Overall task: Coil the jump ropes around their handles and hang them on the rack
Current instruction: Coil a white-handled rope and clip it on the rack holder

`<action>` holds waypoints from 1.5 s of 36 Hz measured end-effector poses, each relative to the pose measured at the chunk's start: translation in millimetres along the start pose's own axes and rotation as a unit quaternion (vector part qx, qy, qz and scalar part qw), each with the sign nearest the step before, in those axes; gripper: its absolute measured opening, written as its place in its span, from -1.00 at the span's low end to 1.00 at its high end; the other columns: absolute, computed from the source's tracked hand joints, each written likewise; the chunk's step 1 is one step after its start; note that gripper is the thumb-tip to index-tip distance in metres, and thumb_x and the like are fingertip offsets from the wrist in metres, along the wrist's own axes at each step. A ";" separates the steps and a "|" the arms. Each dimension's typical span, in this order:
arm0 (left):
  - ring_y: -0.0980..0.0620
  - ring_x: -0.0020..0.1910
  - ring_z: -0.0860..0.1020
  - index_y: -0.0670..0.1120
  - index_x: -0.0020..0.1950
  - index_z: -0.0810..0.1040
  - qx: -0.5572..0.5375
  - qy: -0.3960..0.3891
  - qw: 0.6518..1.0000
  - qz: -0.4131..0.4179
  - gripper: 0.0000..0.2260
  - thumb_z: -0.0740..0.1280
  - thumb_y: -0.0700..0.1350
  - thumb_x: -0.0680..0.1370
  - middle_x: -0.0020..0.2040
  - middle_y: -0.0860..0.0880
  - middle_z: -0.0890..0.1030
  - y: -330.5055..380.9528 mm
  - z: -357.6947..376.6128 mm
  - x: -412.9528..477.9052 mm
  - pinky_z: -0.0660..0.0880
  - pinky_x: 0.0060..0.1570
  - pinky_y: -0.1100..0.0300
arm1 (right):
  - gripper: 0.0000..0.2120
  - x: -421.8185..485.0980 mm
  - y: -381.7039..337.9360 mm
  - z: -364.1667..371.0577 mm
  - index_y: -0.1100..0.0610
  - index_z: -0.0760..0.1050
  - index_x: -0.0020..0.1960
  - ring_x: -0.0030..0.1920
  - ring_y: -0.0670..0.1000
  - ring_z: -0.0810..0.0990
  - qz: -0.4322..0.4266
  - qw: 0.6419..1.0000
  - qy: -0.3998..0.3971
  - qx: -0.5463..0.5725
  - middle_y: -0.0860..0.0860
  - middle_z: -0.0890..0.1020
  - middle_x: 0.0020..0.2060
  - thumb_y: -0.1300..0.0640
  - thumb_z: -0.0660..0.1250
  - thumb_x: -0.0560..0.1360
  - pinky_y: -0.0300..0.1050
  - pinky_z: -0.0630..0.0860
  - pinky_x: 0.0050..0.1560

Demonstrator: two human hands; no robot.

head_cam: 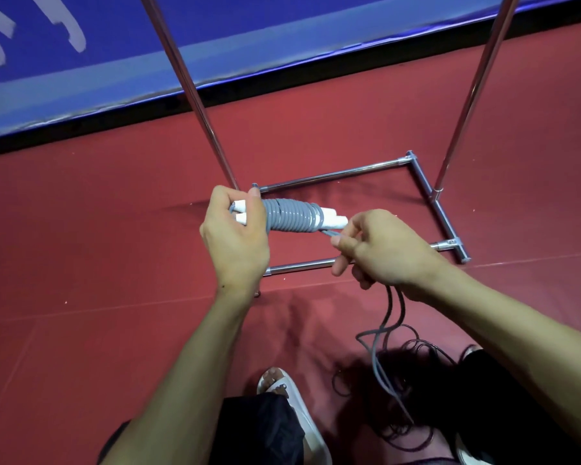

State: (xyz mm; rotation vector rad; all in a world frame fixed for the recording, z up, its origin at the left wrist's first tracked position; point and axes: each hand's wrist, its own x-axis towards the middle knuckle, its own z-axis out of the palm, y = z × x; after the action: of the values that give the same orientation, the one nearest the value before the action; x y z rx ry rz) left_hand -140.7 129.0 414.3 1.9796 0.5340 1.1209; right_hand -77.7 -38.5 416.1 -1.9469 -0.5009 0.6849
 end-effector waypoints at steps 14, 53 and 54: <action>0.10 -0.46 0.34 0.09 -0.31 0.32 0.019 -0.186 0.980 0.066 -0.73 0.32 -0.14 0.52 -0.46 0.08 0.39 4.2 -8.9 -2.6 0.28 -0.43 0.21 | -0.77 4.5 -7.7 -31.4 0.01 0.54 -0.16 -0.37 -0.18 0.45 -0.170 0.930 -0.049 -0.322 -0.13 0.51 -0.43 0.03 0.58 0.32 -0.16 0.37 -0.26; 0.13 -0.52 0.41 -0.12 -0.27 0.29 -0.369 -0.205 0.879 -0.223 -0.83 0.22 -0.17 0.50 -0.46 0.04 0.40 22.3 -24.4 -1.3 0.42 -0.53 0.29 | -0.81 21.5 8.0 -34.6 0.11 0.55 -0.27 -0.57 -0.16 0.25 -0.122 0.865 -0.254 0.414 -0.04 0.43 -0.50 0.07 0.54 0.28 -0.37 0.19 -0.54; 0.13 -0.51 0.41 -0.12 -0.26 0.29 -0.373 -0.205 0.876 -0.225 -0.83 0.22 -0.16 0.51 -0.46 0.04 0.40 22.5 -24.4 -1.2 0.42 -0.52 0.28 | -0.80 21.4 8.4 -33.1 0.11 0.57 -0.28 -0.57 -0.17 0.28 -0.122 0.857 -0.256 0.431 -0.04 0.47 -0.49 0.05 0.54 0.26 -0.38 0.23 -0.55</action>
State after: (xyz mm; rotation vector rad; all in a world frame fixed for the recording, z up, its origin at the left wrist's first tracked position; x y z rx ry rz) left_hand -162.5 125.0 439.0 1.2547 0.2482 0.4692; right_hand -39.6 -51.2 415.4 -0.8292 -0.6082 1.0410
